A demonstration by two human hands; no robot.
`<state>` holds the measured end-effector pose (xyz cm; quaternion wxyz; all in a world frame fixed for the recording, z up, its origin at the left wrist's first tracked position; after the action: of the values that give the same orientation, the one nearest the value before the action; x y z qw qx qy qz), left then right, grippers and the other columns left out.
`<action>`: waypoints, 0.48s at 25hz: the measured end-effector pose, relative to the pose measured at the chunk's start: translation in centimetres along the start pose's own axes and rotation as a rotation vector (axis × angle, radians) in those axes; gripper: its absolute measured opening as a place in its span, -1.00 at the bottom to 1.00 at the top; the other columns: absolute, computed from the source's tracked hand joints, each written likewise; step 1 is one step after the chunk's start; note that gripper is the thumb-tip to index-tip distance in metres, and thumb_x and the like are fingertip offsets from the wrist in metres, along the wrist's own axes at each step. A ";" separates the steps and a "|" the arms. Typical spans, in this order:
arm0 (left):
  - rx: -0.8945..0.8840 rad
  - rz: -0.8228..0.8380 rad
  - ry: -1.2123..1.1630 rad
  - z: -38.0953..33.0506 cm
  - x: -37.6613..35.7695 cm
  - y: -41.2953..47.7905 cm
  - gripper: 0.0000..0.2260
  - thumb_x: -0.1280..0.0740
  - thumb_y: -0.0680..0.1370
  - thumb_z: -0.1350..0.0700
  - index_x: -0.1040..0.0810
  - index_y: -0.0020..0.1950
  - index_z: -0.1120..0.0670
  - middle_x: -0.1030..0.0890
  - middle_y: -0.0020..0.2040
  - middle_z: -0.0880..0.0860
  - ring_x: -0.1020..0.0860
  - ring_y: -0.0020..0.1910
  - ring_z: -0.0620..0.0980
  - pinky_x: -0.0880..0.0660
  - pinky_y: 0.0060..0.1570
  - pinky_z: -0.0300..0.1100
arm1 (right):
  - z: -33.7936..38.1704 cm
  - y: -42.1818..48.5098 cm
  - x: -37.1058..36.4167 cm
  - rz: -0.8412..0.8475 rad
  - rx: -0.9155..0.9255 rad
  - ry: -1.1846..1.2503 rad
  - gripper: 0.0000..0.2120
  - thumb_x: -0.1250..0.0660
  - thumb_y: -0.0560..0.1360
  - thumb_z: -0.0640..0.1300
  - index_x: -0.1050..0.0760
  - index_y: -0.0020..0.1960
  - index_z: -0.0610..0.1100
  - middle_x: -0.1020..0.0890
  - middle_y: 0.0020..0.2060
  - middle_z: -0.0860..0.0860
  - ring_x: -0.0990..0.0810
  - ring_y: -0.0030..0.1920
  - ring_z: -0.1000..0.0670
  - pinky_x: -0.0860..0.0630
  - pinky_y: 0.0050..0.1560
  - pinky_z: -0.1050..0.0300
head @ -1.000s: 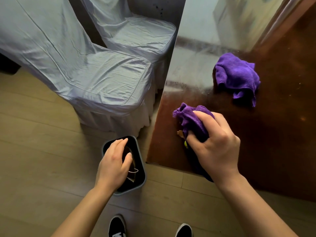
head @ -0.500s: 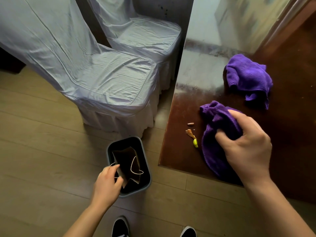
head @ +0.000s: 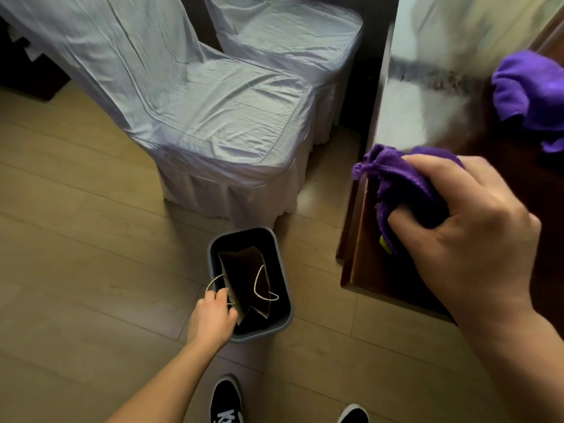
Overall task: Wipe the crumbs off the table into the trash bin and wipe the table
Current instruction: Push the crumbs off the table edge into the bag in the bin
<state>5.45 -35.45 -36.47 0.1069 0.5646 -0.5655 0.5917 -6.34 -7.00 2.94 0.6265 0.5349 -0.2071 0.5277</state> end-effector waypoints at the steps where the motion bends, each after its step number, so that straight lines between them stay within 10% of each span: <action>1: 0.082 0.026 -0.083 0.6 -1.1 0.6 -0.58 -0.23 0.53 0.02 -0.37 0.36 0.11 -0.50 0.22 0.18 -0.48 0.17 0.18 -0.42 0.09 -0.01 | 0.2 -0.1 -0.1 -0.009 0.005 -0.013 -0.64 -0.40 0.47 0.03 -0.57 0.25 0.05 -0.63 0.08 -0.06 -0.63 -0.05 -0.15 -0.57 -0.18 -0.06; 6: 0.454 0.048 -0.422 3.0 -6.6 2.5 -0.54 -0.33 0.52 0.01 -0.37 0.27 0.29 -0.54 0.21 0.32 -0.50 0.19 0.29 -0.43 0.10 0.03 | 0.4 0.0 0.1 0.004 0.015 -0.023 -0.60 -0.37 0.40 0.06 -0.56 0.24 0.12 -0.62 0.09 0.00 -0.64 -0.06 -0.19 -0.60 -0.17 -0.11; 12: 0.497 0.094 -0.387 1.1 -9.6 5.8 -0.52 -0.34 0.51 -0.02 -0.36 0.21 0.33 -0.56 0.16 0.32 -0.51 0.17 0.28 -0.42 0.05 -0.01 | 0.1 -0.1 -0.2 -0.003 0.007 -0.046 -0.62 -0.33 0.39 0.13 -0.52 0.20 0.19 -0.59 0.03 0.06 -0.63 -0.11 -0.20 -0.60 -0.19 -0.12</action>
<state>4.89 -33.31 -47.51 -0.1713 0.6489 -0.4387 0.5976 -6.33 -7.12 2.80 0.6206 0.5494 -0.2185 0.5151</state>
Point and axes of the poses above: each hand's wrist, its own y-axis towards the middle knuckle, its own x-axis out of the back of the hand, z = x × y, the point moved 9 cm from there along y, towards the middle knuckle
